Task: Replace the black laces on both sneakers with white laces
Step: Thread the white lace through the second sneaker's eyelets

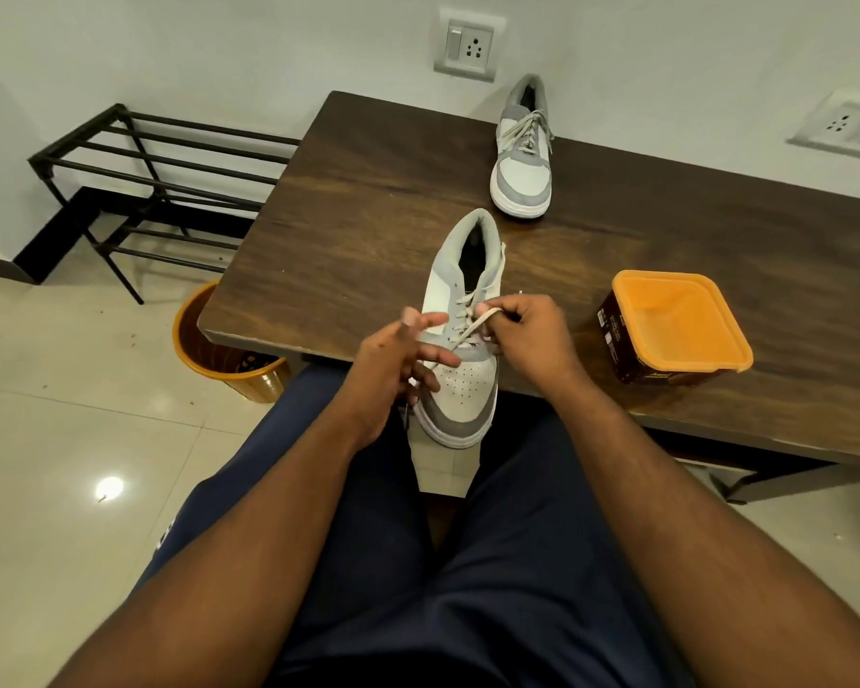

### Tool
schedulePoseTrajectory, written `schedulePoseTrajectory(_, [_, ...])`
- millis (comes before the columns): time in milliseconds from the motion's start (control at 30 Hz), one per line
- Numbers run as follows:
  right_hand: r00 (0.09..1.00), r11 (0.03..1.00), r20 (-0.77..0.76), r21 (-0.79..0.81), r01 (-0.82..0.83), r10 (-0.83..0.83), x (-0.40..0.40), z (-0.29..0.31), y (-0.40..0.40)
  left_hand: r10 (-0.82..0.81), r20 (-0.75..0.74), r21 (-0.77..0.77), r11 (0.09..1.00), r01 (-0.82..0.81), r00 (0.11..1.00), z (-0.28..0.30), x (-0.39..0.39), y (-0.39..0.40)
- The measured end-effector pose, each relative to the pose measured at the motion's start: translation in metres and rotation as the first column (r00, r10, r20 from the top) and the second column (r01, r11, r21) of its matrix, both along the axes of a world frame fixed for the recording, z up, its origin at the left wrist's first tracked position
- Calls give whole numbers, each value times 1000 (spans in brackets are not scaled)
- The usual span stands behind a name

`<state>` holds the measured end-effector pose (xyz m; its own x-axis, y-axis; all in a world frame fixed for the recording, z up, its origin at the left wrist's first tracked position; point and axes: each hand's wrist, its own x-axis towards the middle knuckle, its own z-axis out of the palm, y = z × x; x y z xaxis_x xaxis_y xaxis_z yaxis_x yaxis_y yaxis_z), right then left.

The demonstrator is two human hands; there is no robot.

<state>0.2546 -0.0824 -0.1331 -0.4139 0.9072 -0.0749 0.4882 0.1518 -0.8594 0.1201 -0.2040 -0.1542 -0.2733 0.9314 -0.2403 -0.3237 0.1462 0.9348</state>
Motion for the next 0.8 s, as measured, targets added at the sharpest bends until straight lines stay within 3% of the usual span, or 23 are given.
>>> schedulePoseTrajectory(100, [999, 999, 21, -34, 32, -32, -4, 10, 3, -61, -220, -56, 997, 50, 974, -7, 18, 2])
schedulePoseTrajectory(233, [947, 945, -280, -322, 62, -157, -4, 27, 6, 139, -355, 5, 989, -146, 924, -22, 12, 9])
schedulePoseTrajectory(333, [901, 922, -381, -385, 49, -207, 8, 27, 15, 276, -271, 26, 960, -279, 922, -25, -1, 9])
schedulePoseTrajectory(433, [960, 930, -239, -365, 52, -147, 19, 22, 13, 395, -127, 75, 919, -388, 910, -29, -6, 11])
schedulePoseTrajectory(467, [975, 940, -164, -329, 87, -148, 20, 22, 10, 418, -142, 95, 908, -408, 897, -32, -7, 13])
schedulePoseTrajectory(567, [979, 981, -91, -79, 178, -185, 13, 16, 5, 391, -362, 191, 920, -343, 846, -39, -2, 19])
schedulePoseTrajectory(633, [991, 995, -96, 25, 96, -94, 2, 15, 3, 327, -533, 276, 939, -205, 781, -40, 7, 19])
schedulePoseTrajectory(700, [994, 999, -111, -36, -5, 1, -11, 17, 1, 279, -640, 319, 944, -83, 716, -42, 10, 20])
schedulePoseTrajectory(800, [989, 979, -80, -149, -137, 126, -28, 21, 0, 258, -703, 324, 946, -25, 662, -42, 8, 20])
